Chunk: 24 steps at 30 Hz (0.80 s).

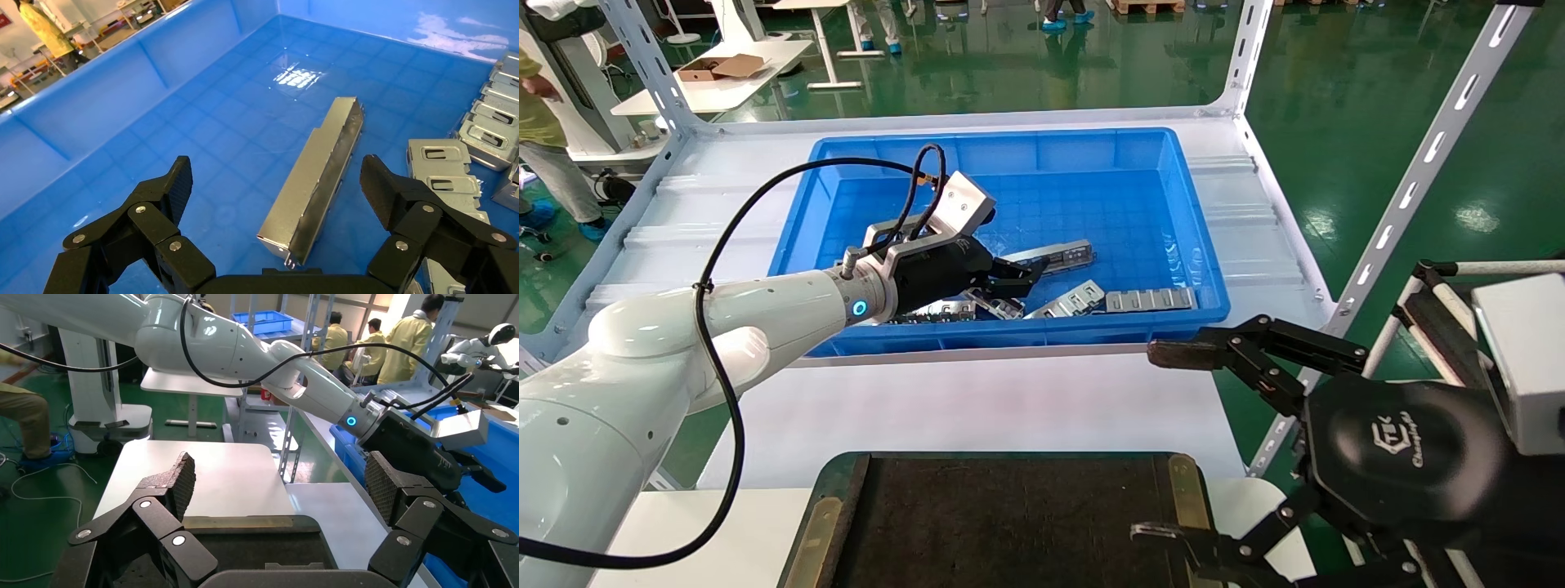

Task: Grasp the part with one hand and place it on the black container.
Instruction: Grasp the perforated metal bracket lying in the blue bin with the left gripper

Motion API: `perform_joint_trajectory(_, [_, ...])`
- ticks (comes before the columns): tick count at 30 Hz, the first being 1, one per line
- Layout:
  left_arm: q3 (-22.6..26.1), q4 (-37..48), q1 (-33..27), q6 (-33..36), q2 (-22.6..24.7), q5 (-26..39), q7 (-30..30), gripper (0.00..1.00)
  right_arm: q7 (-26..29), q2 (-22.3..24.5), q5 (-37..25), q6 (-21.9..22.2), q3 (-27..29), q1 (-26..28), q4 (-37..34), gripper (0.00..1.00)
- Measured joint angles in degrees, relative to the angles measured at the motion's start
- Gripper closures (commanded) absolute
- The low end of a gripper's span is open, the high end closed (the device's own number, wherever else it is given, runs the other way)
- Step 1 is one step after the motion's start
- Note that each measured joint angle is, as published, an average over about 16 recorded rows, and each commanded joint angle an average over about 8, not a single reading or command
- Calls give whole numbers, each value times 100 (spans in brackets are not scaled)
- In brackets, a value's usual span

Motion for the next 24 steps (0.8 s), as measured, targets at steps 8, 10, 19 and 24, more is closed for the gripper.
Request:
perform_joint_trajectory(8, [260,-76,51,-89,-3,-154,-132,100,0,0,0,0,-1,0,0,100])
perform_joint_trajectory(10, [324,-89,60,-111,-5,-192,-158,100,0,0,0,0,-1,0,0,100])
perform_joint_trajectory(19, [591,-118,87,-203,-11,-358,-234,100,-1,0,1,0,-1,0,0,100])
perform_joint_trajectory(24, [721,-119,93,-246,-15,-449,-255,100,-1,1,1,1,-2,0,0,100])
